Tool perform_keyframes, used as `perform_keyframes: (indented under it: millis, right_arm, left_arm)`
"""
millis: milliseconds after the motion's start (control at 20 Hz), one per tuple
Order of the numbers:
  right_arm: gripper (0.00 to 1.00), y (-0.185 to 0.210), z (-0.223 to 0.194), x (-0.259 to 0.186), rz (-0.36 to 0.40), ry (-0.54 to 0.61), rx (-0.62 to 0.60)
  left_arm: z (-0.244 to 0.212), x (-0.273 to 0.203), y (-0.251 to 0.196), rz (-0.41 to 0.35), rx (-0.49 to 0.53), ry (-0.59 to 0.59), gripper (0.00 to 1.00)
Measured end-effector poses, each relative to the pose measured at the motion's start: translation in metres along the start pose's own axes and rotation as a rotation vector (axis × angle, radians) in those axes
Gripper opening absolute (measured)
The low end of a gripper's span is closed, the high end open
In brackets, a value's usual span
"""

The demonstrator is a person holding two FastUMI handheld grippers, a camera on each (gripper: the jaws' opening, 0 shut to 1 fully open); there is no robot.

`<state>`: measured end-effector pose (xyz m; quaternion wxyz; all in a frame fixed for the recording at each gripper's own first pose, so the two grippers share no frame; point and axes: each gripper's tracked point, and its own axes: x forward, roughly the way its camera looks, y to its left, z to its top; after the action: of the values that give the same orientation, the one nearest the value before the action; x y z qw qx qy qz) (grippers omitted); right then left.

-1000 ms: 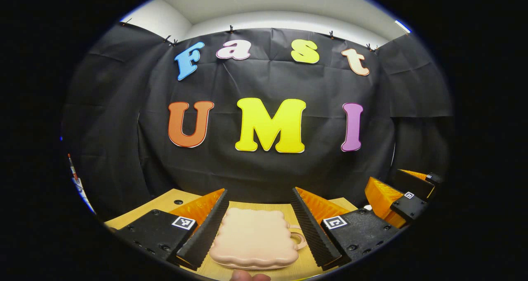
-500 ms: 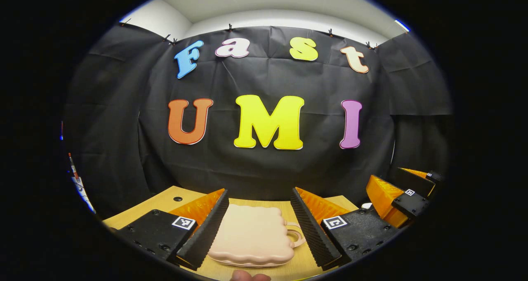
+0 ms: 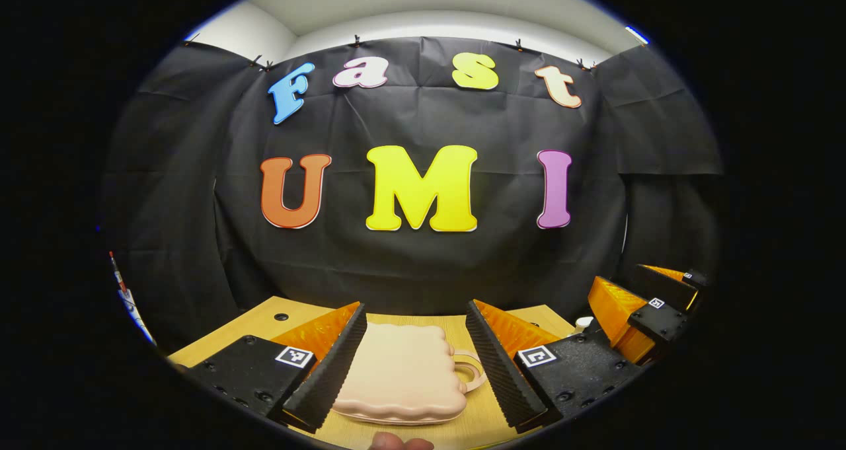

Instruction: First open the suitcase, pack the skin care products into it, and then close the suitcase.

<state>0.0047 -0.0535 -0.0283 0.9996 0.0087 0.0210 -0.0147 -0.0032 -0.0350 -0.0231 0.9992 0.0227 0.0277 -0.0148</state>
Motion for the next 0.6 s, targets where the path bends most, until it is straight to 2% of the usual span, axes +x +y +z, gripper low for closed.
perform_keyframes:
  millis: [200, 300, 400, 600]
  right_arm:
    - [0.79, -0.023, -0.015, 0.001, -0.01, 0.03, -0.03]
    - [0.79, -0.038, -0.032, -0.001, -0.006, 0.075, -0.048]
    - [0.78, -0.055, -0.047, -0.003, -0.018, 0.114, -0.052]
    - [0.79, -0.099, -0.062, -0.003, -0.08, 0.15, -0.073]
  left_arm:
    - [-0.027, 0.004, -0.011, -0.032, 0.056, 0.079, 0.96]
    - [-0.041, 0.008, -0.019, -0.061, 0.119, 0.113, 0.96]
    - [-0.061, 0.017, -0.036, -0.119, 0.212, 0.143, 0.96]
    - [-0.106, 0.031, -0.067, -0.233, 0.49, 0.197, 0.99]
